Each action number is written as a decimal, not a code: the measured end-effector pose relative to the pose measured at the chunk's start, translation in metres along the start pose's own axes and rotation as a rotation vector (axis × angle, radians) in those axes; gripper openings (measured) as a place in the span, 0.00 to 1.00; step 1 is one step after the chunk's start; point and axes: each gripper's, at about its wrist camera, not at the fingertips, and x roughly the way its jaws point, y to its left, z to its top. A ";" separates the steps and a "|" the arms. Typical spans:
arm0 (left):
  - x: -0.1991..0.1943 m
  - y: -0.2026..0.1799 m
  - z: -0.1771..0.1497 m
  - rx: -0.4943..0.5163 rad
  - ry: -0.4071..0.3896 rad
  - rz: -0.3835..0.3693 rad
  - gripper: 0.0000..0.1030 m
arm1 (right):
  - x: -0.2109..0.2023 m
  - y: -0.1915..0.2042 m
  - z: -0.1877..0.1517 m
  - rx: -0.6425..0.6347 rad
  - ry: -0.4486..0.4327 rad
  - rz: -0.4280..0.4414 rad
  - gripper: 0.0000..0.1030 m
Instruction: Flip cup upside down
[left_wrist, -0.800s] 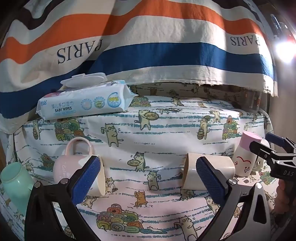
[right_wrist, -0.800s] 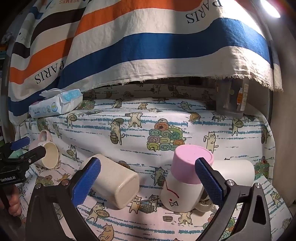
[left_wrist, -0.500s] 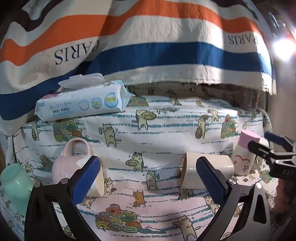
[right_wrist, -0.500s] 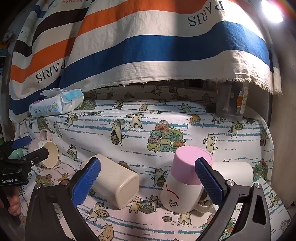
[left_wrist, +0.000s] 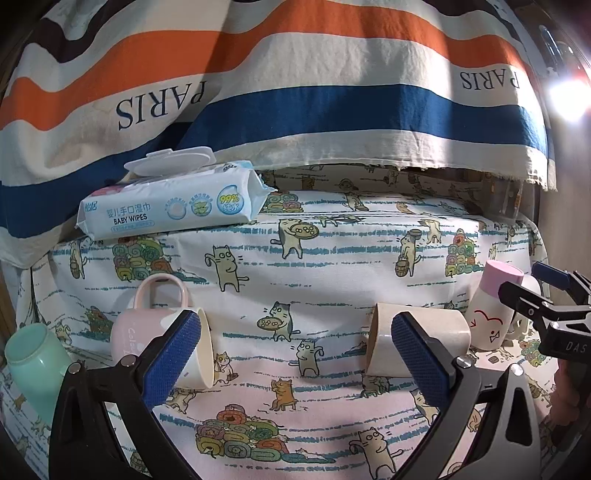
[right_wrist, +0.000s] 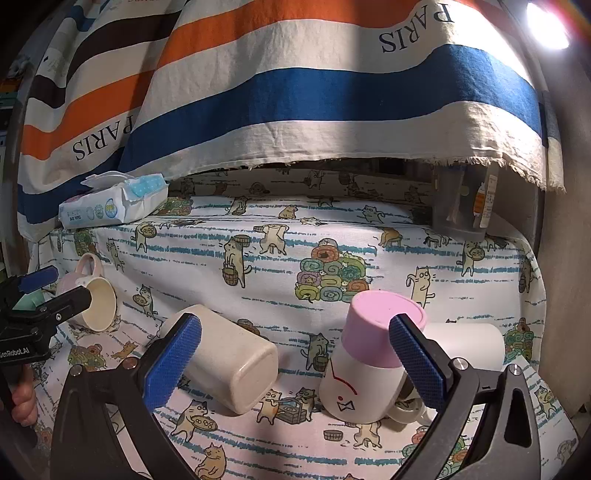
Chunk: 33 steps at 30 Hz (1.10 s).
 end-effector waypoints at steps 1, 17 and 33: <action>0.000 0.000 0.000 0.001 -0.001 0.001 1.00 | 0.000 0.000 0.000 0.002 0.000 0.002 0.99; -0.003 -0.004 0.000 0.024 -0.013 0.004 1.00 | 0.000 -0.002 0.001 0.004 0.000 0.002 0.99; -0.001 -0.003 -0.001 0.022 -0.004 0.008 1.00 | 0.000 0.000 0.000 0.000 0.003 0.001 0.99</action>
